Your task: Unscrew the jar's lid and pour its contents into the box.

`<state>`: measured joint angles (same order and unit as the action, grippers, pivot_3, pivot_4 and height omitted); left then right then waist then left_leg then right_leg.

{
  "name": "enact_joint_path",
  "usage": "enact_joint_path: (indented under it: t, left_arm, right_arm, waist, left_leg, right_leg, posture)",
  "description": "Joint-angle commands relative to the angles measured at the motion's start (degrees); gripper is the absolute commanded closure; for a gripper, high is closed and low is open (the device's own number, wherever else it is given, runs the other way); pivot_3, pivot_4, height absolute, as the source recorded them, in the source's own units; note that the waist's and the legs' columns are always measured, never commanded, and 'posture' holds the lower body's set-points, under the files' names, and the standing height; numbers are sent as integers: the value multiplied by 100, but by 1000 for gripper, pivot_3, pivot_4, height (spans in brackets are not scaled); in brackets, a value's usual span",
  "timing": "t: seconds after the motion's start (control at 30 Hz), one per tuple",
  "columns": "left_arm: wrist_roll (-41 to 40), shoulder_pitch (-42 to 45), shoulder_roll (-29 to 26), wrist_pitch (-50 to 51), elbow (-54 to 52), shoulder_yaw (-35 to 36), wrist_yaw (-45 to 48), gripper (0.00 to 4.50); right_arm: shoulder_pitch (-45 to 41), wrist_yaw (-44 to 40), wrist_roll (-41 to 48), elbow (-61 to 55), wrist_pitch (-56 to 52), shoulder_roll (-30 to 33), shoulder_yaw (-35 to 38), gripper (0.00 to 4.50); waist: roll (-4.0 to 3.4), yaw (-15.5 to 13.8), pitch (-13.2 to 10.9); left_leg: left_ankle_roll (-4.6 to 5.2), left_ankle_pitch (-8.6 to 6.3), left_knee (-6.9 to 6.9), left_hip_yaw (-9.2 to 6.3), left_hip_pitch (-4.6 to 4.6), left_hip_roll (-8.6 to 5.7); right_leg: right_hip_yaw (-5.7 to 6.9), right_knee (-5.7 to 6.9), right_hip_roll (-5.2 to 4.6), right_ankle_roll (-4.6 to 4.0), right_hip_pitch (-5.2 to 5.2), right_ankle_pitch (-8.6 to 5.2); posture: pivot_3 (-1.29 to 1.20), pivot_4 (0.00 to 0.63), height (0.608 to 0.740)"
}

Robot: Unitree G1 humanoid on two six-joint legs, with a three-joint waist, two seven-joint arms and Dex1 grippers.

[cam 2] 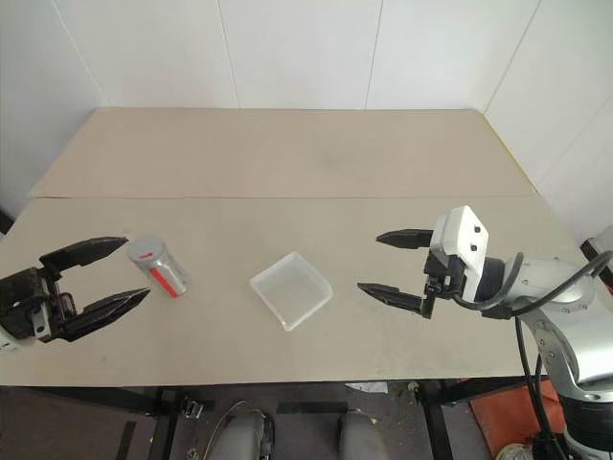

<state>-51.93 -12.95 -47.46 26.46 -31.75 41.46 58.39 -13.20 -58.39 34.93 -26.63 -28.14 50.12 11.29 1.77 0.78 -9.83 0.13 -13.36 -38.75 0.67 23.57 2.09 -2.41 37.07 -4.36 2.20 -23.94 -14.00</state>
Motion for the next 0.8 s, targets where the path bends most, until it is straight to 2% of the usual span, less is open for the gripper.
enact_joint_path:
  t: [0.03, 0.23, 0.43, 0.53, 0.63, 0.7, 0.8]
  left_arm:
    - [-165, -22, -17, -1, -209, 240, -111, 45]
    - [-87, -39, 99, -94, -301, 94, -251, 45]
    - [-35, -606, 547, -177, -916, 514, -731, 45]
    - [22, -1016, 971, -167, -1335, 613, -1263, 45]
    - [558, -1594, 1495, -196, -1835, 408, -1820, 45]
    - [763, -1785, 1873, -153, -2151, 154, -2364, 45]
    - [1522, -1773, 2479, -263, -2384, -503, -3194, 45]
  right_arm:
    - [-137, -55, 17, -51, 139, 113, 151, 0]
    - [-192, -149, 51, 20, 147, 87, 78, 0]
    - [-603, -469, -67, 463, 309, 117, -92, 0]
    - [-757, -689, -201, 713, 489, 97, -266, 0]
    - [-961, -783, -373, 893, 615, 70, -454, 0]
    - [-1079, -946, -273, 1024, 655, 47, -452, 0]
    - [-1195, -1081, -424, 1192, 816, 77, -566, 0]
  waist:
    - [0, -2, 0]
    - [0, -4, 0]
    - [0, 20, 0]
    - [0, 5, 0]
    - [1, 18, 0]
    - [1, 13, 0]
    - [1, -31, 0]
  left_leg:
    - [0, 0, 0, 0, -3, -1]
    - [0, 0, 0, 0, -10, -2]
    - [0, -1, 4, 2, -17, 0]
    - [0, -1, 3, 2, -23, -3]
    - [0, -2, 4, 2, -43, -2]
    - [0, -2, 3, 2, -48, -2]
    - [0, -2, 2, 0, -68, -4]
  right_leg:
    - [0, 0, -1, 0, 3, 0]
    - [0, -2, -1, 0, 12, -1]
    - [-3, -4, 0, -1, 17, -1]
    - [-3, -4, -4, 0, 25, -1]
    - [0, -16, -3, -1, 54, -1]
    - [0, -20, -3, -1, 60, -1]
    - [2, -23, -4, -1, 84, -2]
  posture:
    - [0, 150, 740]
    - [0, 150, 740]
    - [0, 150, 740]
    - [0, 150, 740]
    - [0, 150, 740]
    - [0, 150, 740]
    - [0, 150, 740]
